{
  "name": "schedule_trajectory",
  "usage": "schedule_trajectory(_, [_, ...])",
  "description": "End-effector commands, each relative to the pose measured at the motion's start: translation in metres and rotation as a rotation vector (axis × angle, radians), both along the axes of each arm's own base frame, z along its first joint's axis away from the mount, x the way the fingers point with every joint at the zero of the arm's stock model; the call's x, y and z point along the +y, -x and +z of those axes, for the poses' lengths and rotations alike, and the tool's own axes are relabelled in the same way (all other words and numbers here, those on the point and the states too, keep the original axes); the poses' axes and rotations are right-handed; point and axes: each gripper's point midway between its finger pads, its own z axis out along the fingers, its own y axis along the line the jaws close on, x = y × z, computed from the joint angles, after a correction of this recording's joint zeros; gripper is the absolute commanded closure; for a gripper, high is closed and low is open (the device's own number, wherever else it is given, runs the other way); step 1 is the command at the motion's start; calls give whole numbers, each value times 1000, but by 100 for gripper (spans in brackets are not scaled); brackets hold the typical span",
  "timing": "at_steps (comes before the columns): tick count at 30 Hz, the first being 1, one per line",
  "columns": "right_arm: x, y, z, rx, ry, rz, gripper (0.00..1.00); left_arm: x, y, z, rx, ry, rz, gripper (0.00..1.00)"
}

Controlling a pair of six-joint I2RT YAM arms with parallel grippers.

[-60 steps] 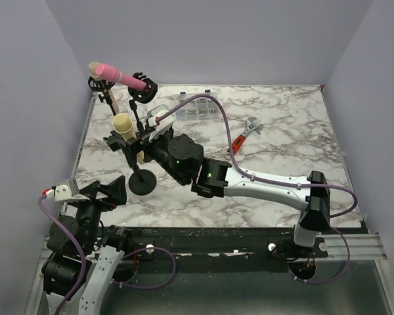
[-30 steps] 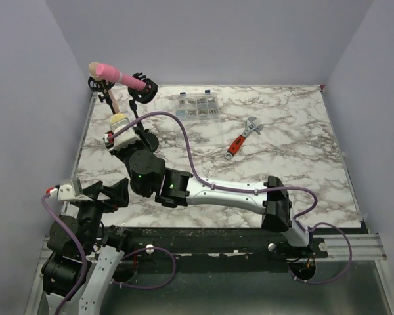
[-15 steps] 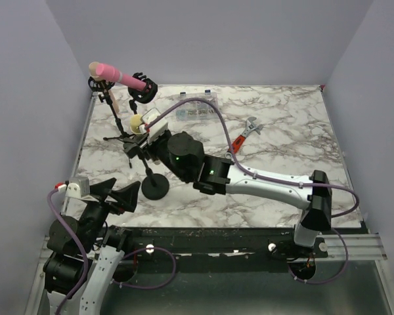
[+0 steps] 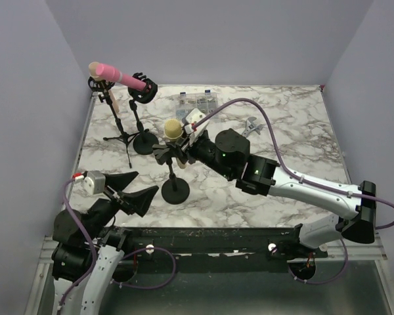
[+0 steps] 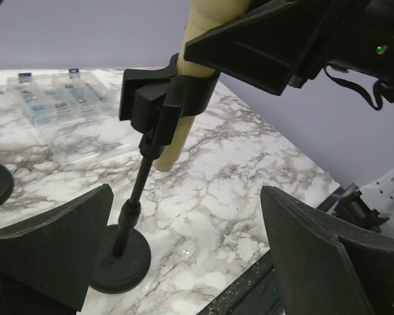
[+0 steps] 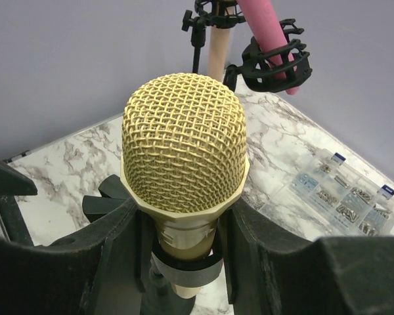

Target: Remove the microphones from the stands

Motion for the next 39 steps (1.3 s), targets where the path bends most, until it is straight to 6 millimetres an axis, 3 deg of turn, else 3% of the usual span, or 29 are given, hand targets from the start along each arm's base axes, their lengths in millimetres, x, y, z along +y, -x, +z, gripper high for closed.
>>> schedule_trajectory(1, [-9, 12, 19, 15, -95, 89, 99, -28, 5, 30, -129, -70, -188, 1])
schedule_trajectory(8, [-19, 5, 14, 34, -89, 111, 99, -45, -14, 42, -168, -190, -287, 1])
schedule_trajectory(14, [-16, 8, 14, 33, -93, 143, 99, -42, -32, 54, -286, -212, -220, 7])
schedule_trajectory(18, [-11, 11, 14, 33, -94, 173, 99, -39, -56, 48, -266, -254, -168, 1])
schedule_trajectory(22, [-9, 11, 12, 33, -85, 174, 99, -50, -61, 47, -257, -279, -236, 1])
schedule_trajectory(28, [-5, 10, 11, 37, -73, 189, 99, -54, -75, 24, -206, -291, -244, 1])
schedule_trajectory(34, [-2, 8, 9, 41, -65, 189, 99, -53, -78, 19, -199, -291, -234, 8])
schedule_trajectory(39, [1, 7, 6, 49, -64, 188, 99, -57, -76, 21, -206, -274, -260, 23])
